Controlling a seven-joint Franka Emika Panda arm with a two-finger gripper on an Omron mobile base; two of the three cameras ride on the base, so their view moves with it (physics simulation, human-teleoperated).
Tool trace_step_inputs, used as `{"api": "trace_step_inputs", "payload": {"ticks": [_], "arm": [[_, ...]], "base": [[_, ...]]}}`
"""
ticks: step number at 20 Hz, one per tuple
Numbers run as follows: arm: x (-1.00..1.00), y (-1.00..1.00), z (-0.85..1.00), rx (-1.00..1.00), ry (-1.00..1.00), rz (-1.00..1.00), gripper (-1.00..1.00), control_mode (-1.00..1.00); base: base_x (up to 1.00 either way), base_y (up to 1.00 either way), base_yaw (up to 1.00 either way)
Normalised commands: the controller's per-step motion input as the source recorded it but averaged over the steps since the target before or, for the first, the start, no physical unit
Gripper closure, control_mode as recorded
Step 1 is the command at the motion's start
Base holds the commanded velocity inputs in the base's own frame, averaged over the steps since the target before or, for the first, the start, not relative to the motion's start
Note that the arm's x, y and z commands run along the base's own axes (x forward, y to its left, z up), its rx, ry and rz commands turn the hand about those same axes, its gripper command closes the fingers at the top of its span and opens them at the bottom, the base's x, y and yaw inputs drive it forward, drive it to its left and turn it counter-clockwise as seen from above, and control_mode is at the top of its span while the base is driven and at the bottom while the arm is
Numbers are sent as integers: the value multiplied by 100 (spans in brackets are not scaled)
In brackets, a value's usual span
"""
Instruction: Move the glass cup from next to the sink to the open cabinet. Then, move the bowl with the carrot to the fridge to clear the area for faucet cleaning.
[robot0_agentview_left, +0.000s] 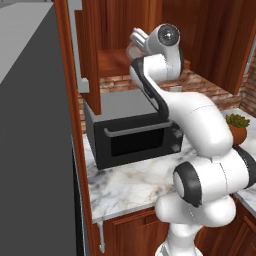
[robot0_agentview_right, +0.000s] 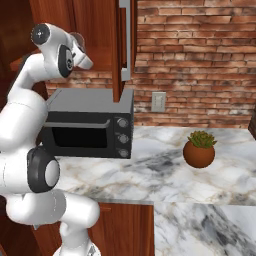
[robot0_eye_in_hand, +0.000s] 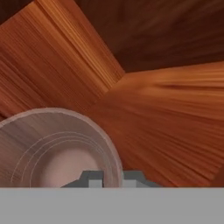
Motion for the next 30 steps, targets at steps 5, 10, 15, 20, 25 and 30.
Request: {"api": "trace_step_inputs", "payload": {"ticks": [5, 10, 15, 20, 25, 30], "arm": [[51, 0, 0, 0, 20, -2, 100, -100], [0, 2, 24, -1, 7, 0, 100, -100], [0, 0, -31, -14, 0, 1, 100, -100], [0, 0, -45, -15, 0, 1, 100, -100], [15, 0, -5, -2, 0, 0, -100, -100], [29, 0, 0, 0, 0, 0, -100, -100]], "base": [[0, 0, 0], [0, 0, 0], [0, 0, 0], [0, 0, 0], [0, 0, 0], [0, 0, 0]]}}
